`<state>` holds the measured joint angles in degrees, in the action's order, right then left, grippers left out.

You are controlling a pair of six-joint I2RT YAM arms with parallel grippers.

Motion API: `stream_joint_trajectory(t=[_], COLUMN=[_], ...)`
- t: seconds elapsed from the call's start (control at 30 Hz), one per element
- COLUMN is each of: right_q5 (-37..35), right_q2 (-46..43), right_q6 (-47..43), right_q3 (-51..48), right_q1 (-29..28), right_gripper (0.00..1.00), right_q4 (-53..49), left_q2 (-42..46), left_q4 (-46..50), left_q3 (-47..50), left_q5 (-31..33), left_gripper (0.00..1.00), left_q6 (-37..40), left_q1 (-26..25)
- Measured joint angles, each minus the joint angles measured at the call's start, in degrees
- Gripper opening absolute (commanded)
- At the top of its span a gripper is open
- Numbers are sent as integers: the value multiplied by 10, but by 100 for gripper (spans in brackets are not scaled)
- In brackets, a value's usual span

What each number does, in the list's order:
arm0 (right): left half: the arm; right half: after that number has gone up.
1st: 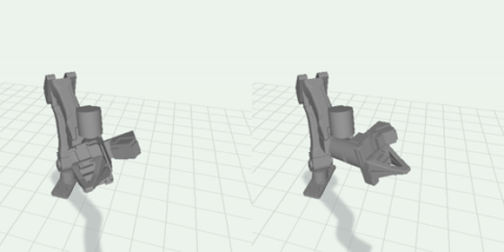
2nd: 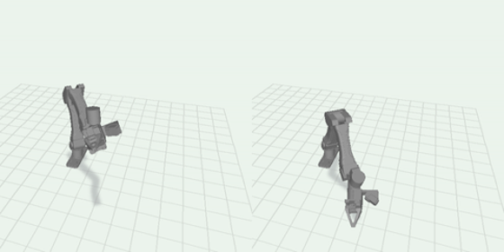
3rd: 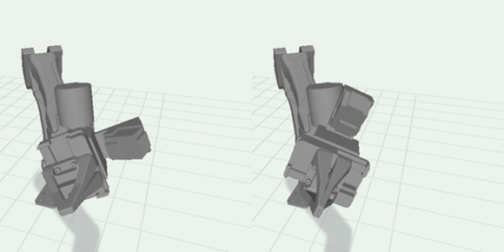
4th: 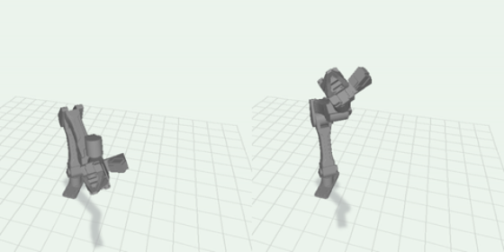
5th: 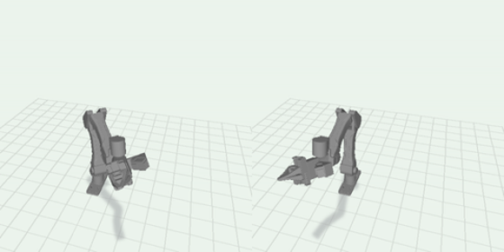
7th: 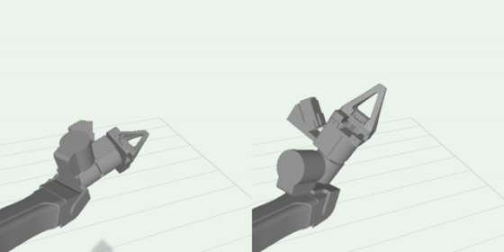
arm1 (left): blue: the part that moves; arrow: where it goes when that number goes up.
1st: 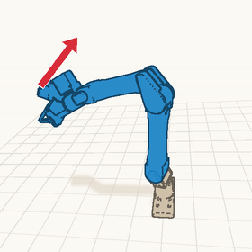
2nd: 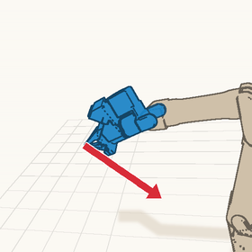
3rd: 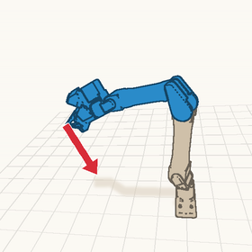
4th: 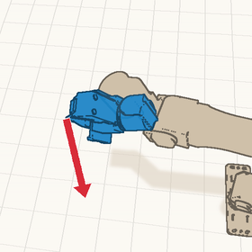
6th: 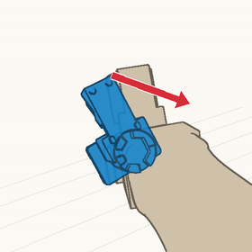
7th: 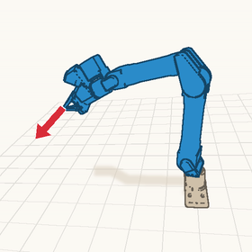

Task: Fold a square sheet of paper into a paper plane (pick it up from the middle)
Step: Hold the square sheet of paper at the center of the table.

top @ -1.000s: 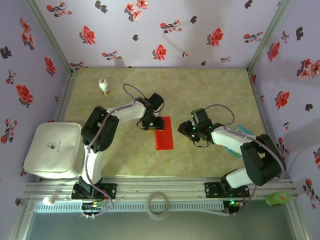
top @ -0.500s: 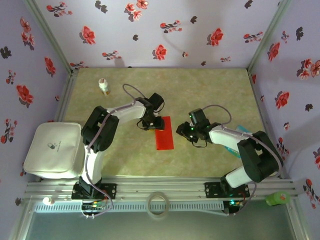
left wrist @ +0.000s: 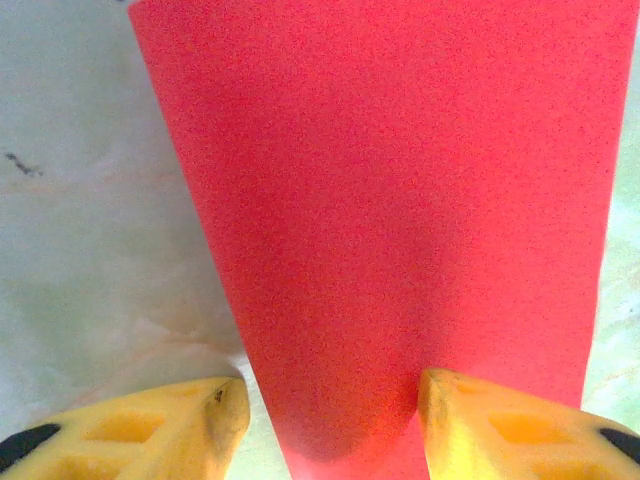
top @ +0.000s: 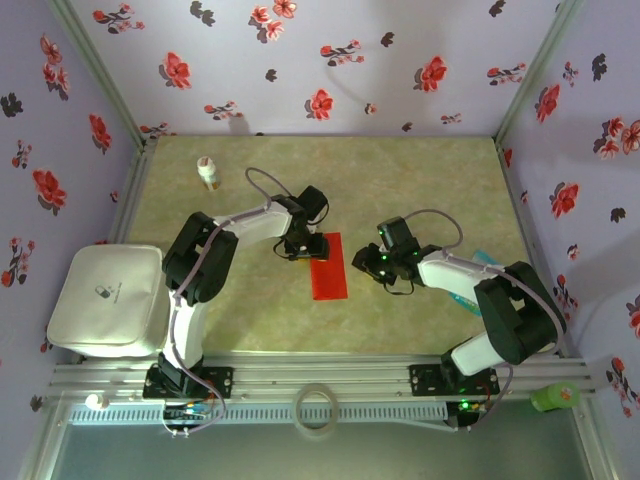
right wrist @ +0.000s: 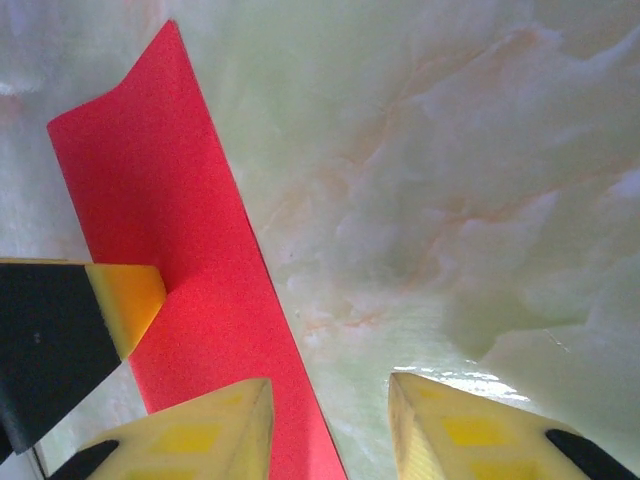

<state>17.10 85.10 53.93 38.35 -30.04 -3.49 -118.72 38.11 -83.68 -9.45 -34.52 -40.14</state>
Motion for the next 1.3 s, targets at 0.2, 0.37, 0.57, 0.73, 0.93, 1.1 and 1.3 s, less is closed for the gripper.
stream_joint_trajectory(t=[0.2, 0.37, 0.57, 0.73, 0.93, 1.1, 1.3], right_q5=[28, 44, 63, 74, 73, 73, 74], right_q2=[52, 105, 150, 170, 183, 188, 188], right_q6=[-17, -16, -17, -17, -19, -21, -24], right_q3=[46, 79, 103, 120, 123, 115, 104], right_q1=[-18, -23, -26, -28, -30, -31, -31], right_gripper=[0, 0, 0, 0, 0, 0, 0], right_q4=[16, 37, 46, 51, 51, 66, 89], left_q2=[0, 0, 0, 0, -1, -1, 4], left_q4=[0, 0, 0, 0, 0, 0, -3], left_q3=[0, 0, 0, 0, 0, 0, 2], left_q5=[0, 0, 0, 0, 0, 0, -2], left_gripper=[53, 53, 53, 53, 53, 53, 55], left_q6=[0, 0, 0, 0, 0, 0, -1], left_q1=[0, 0, 0, 0, 0, 0, 0])
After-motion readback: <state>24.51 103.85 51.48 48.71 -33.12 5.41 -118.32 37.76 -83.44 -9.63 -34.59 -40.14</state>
